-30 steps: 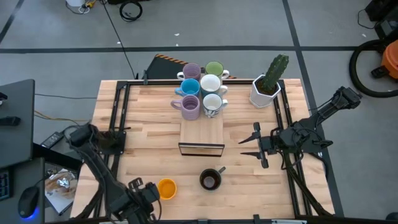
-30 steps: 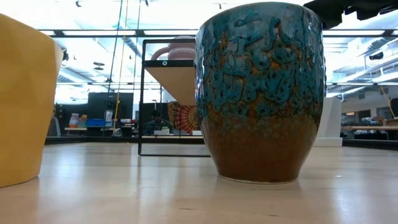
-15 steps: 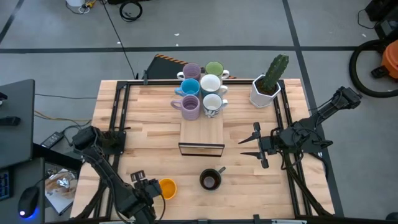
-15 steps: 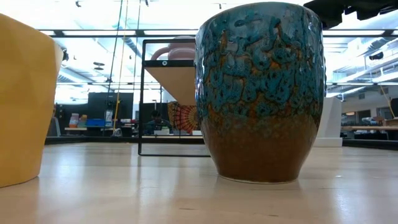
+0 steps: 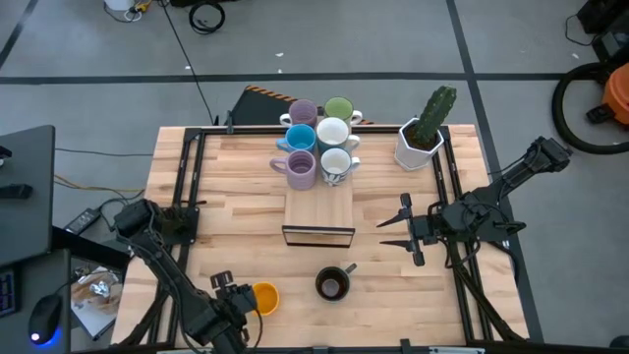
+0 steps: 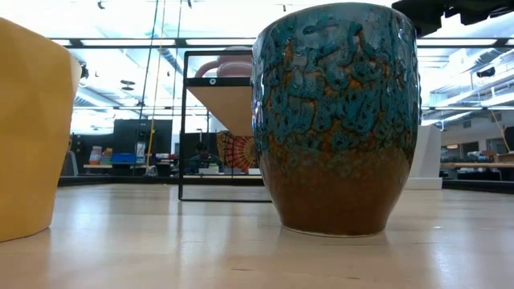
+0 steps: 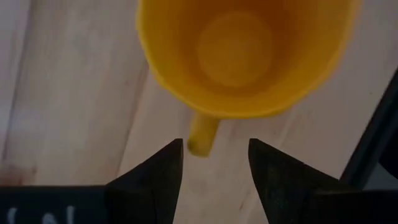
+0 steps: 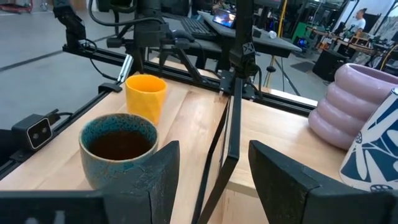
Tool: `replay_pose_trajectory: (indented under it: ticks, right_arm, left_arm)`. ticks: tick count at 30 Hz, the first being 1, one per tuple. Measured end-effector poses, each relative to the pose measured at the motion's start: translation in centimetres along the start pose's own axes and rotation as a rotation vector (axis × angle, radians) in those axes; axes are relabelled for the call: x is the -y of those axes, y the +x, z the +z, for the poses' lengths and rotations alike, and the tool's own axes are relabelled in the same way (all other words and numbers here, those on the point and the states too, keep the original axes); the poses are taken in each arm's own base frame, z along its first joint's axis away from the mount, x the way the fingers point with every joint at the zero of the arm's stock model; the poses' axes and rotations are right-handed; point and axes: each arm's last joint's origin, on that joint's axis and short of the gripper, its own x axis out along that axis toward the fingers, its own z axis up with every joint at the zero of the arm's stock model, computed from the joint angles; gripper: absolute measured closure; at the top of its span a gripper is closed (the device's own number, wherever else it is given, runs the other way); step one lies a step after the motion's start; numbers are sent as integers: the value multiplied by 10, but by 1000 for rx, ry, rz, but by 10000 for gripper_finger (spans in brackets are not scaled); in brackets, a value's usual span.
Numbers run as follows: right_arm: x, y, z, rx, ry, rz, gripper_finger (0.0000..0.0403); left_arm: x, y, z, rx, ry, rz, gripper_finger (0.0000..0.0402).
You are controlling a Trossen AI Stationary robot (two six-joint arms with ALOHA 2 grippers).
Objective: Place coffee mugs
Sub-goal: Put the yellow mug on the shelf
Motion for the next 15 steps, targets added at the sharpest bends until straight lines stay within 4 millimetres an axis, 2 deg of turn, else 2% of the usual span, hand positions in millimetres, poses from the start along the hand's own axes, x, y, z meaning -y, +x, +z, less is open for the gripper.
replay_pose_trajectory:
  ticks: [8, 15]
  right_arm:
    - [0, 0, 0, 2, 0, 10, 205]
    - [0, 0, -1, -7, -29, 12, 205]
  left_arm:
    - [-2, 0, 1, -3, -25, 20, 212]
    - [0, -3, -9, 8, -85, 25, 212]
